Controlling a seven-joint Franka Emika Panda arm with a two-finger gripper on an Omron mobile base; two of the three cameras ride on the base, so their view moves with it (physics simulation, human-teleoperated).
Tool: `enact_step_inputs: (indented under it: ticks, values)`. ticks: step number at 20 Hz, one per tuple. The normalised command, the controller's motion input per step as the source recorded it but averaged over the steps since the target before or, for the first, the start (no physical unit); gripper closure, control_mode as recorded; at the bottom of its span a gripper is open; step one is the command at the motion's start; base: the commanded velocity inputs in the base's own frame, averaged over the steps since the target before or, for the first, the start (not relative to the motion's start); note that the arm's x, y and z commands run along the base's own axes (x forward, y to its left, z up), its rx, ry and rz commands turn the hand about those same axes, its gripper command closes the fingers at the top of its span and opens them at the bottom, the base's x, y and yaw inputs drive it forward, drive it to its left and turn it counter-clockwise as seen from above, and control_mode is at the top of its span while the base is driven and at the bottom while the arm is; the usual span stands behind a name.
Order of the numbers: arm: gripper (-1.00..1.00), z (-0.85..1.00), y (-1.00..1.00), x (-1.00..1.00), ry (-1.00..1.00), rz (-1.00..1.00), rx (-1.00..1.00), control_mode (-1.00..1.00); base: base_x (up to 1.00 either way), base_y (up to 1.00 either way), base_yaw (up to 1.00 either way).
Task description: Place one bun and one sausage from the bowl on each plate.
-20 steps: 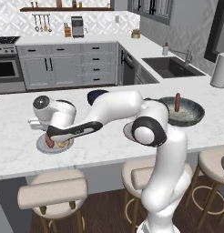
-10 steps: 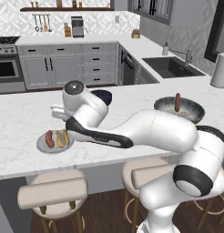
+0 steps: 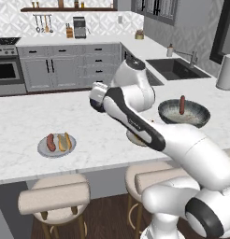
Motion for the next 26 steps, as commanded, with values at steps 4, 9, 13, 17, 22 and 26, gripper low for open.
enact_step_inputs:
  ticks: [4, 9, 13, 17, 22, 26]
  values:
    - [-1.0, 0.07, -1.0, -0.08, 0.02, 0.07, -0.07, -1.0, 0.0, 0.0, 0.0]
    - [-1.0, -0.6, -0.51, -0.01, -0.11, 0.33, -0.26, -1.0, 0.0, 0.0, 0.0]
    - [-1.0, -0.11, -0.75, 0.02, -0.11, -0.07, -0.01, -1.0, 0.0, 0.0, 0.0]
    - [-1.0, -0.03, -1.0, 0.14, -0.05, -0.2, -0.05, -1.0, 0.0, 0.0, 0.0]
    - [-1.0, -0.07, -1.0, 0.34, 0.1, -0.3, -0.1, -1.0, 0.0, 0.0, 0.0]
    - [-1.0, -0.32, -1.0, 0.42, 0.12, -0.35, -0.04, -1.0, 0.0, 0.0, 0.0]
